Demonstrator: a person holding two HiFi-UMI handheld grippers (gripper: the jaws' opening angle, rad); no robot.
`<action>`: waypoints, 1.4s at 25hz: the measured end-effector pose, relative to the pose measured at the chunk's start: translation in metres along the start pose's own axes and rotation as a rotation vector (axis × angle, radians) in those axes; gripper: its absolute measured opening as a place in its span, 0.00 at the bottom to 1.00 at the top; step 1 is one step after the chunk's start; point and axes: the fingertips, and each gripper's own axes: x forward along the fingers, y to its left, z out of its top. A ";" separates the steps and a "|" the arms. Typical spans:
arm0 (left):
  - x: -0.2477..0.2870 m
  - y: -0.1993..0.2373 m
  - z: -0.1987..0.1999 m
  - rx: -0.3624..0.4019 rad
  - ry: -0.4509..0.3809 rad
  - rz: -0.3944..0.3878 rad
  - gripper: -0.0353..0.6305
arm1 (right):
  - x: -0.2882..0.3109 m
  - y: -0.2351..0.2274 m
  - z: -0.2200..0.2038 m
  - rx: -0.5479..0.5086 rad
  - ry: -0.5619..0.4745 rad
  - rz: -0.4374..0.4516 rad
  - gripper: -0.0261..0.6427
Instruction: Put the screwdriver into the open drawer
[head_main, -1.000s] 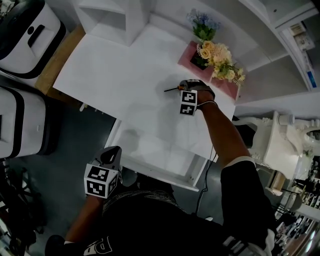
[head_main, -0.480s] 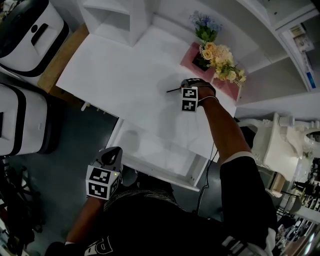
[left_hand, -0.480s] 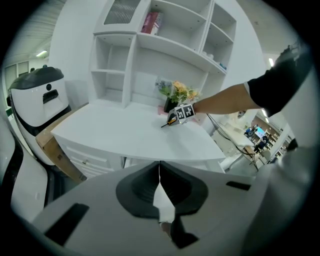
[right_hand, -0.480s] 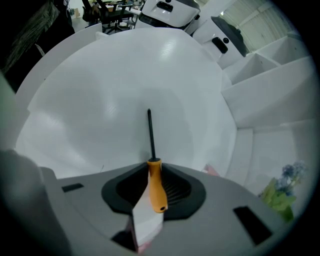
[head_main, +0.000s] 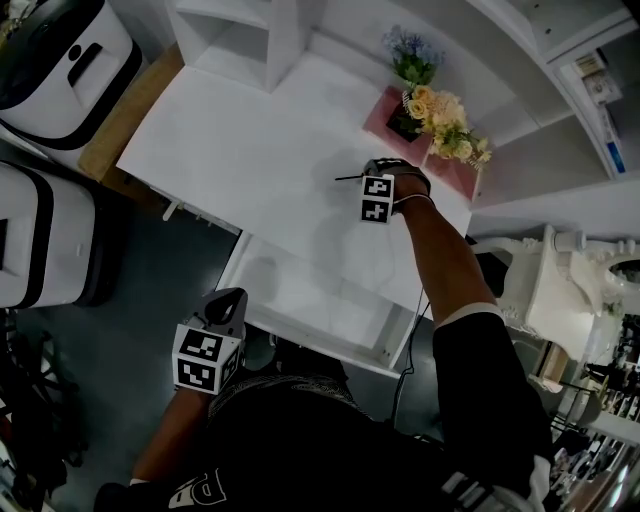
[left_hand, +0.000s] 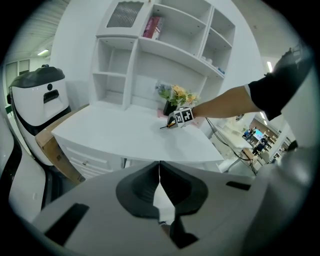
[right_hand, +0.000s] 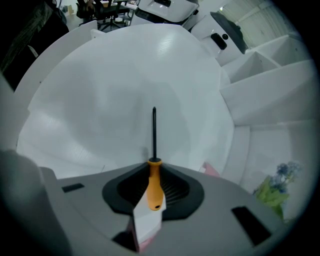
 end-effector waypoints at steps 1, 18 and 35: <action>-0.002 0.001 0.000 0.000 -0.002 -0.002 0.08 | -0.002 0.000 0.002 0.003 0.002 -0.002 0.15; -0.035 0.018 0.013 0.040 -0.064 -0.048 0.08 | -0.071 0.016 0.015 0.148 0.024 -0.108 0.15; -0.048 0.001 0.027 0.120 -0.116 -0.141 0.08 | -0.146 0.058 0.008 0.470 -0.014 -0.189 0.15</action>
